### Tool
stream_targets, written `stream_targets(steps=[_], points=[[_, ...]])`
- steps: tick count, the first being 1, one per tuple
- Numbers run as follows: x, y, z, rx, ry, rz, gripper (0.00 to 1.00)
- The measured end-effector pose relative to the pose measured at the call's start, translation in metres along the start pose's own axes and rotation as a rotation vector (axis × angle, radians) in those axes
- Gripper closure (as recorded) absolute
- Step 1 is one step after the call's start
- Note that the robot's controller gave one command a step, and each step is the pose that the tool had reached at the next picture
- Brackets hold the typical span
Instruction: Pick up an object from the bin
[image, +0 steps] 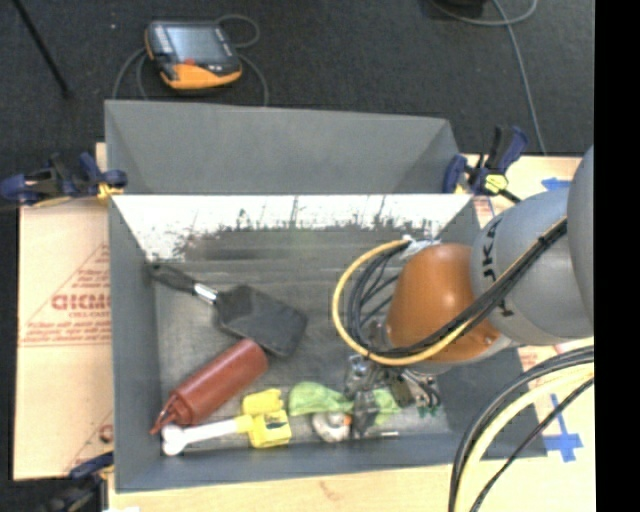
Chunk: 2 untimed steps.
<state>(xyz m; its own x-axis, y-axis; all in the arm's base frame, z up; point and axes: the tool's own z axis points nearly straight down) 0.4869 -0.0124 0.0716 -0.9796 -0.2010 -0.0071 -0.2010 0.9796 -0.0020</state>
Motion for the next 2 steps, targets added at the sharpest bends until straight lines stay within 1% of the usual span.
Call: stream_targets(steps=[1, 2], points=[[0.000, 0.000, 0.000, 0.000, 0.000, -0.001, 1.00], [0.003, 0.010, -0.152, 0.000, 0.003, 0.024, 1.00]])
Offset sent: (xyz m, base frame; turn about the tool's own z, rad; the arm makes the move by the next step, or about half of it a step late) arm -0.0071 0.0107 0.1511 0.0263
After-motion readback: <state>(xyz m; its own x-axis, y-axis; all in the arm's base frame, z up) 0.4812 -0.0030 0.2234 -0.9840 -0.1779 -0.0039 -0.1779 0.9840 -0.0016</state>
